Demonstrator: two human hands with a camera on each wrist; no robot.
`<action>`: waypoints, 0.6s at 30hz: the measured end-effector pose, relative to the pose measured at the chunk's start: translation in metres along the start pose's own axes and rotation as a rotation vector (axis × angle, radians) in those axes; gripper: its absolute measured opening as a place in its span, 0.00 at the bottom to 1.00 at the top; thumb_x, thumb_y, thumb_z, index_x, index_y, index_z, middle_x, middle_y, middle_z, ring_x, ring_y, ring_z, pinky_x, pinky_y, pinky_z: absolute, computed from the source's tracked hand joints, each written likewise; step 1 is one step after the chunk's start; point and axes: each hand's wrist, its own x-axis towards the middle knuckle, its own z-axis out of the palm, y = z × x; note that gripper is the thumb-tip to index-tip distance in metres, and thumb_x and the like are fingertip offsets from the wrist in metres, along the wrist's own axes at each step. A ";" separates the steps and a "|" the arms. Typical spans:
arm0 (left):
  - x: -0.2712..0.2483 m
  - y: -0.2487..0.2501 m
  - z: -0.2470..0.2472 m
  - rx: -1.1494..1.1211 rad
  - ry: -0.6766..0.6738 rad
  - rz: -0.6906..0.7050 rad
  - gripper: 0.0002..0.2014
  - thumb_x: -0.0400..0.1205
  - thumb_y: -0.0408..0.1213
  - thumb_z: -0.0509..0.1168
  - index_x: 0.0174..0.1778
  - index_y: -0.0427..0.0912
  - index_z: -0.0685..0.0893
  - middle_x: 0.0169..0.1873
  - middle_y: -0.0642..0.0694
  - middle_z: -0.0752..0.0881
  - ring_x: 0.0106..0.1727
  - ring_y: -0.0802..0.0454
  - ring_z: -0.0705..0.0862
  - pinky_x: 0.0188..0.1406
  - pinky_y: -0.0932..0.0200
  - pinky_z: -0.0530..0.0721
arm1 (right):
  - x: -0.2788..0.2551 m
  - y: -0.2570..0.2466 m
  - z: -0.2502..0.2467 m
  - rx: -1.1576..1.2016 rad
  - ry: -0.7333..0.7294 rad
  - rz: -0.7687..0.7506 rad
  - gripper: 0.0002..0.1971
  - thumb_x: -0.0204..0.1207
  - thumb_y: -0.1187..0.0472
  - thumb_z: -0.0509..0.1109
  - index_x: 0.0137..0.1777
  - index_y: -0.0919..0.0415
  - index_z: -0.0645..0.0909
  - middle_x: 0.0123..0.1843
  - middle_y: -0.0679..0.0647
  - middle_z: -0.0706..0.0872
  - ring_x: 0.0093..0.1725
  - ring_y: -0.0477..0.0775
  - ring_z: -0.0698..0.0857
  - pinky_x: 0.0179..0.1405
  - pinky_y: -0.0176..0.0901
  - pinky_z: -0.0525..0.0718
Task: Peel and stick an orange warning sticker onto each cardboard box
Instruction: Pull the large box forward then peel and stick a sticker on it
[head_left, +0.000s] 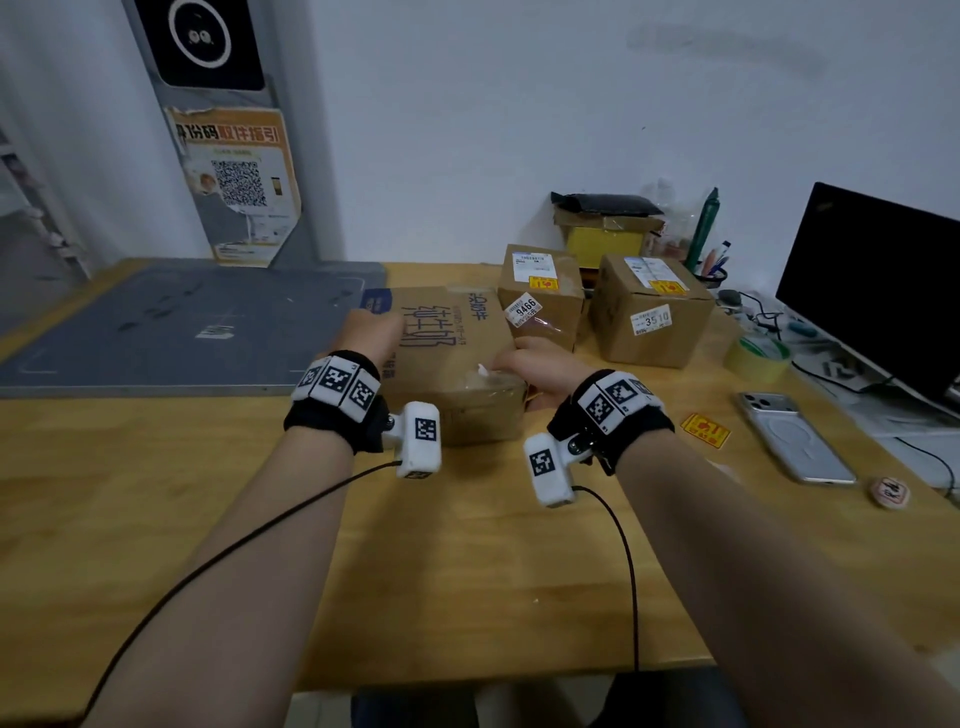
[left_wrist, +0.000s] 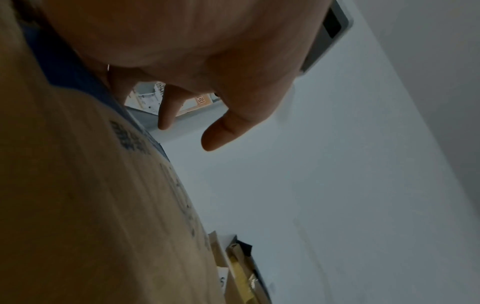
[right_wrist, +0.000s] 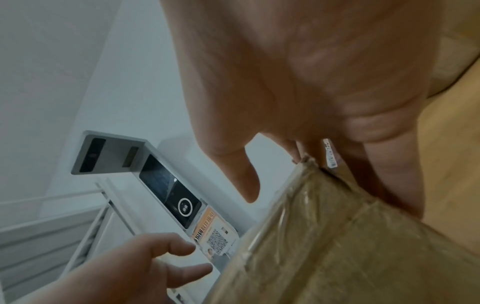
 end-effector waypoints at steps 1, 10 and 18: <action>-0.007 -0.001 -0.003 -0.029 0.005 0.000 0.18 0.73 0.41 0.64 0.58 0.42 0.74 0.50 0.41 0.81 0.64 0.32 0.81 0.72 0.32 0.79 | -0.004 0.000 -0.001 0.019 0.006 -0.007 0.30 0.71 0.48 0.74 0.74 0.52 0.79 0.68 0.54 0.86 0.66 0.61 0.86 0.66 0.66 0.88; -0.062 0.012 -0.005 -0.114 0.100 0.008 0.07 0.71 0.51 0.67 0.38 0.56 0.75 0.62 0.41 0.77 0.67 0.38 0.71 0.67 0.38 0.77 | -0.060 0.001 -0.030 0.119 0.131 -0.175 0.19 0.79 0.52 0.74 0.66 0.49 0.74 0.63 0.49 0.88 0.61 0.55 0.89 0.65 0.65 0.88; -0.093 0.041 0.051 -0.148 -0.128 0.109 0.17 0.59 0.55 0.70 0.42 0.56 0.91 0.57 0.41 0.90 0.62 0.35 0.86 0.60 0.33 0.87 | -0.098 0.030 -0.081 0.071 0.276 -0.143 0.24 0.81 0.50 0.74 0.76 0.51 0.76 0.63 0.46 0.86 0.61 0.51 0.88 0.59 0.53 0.88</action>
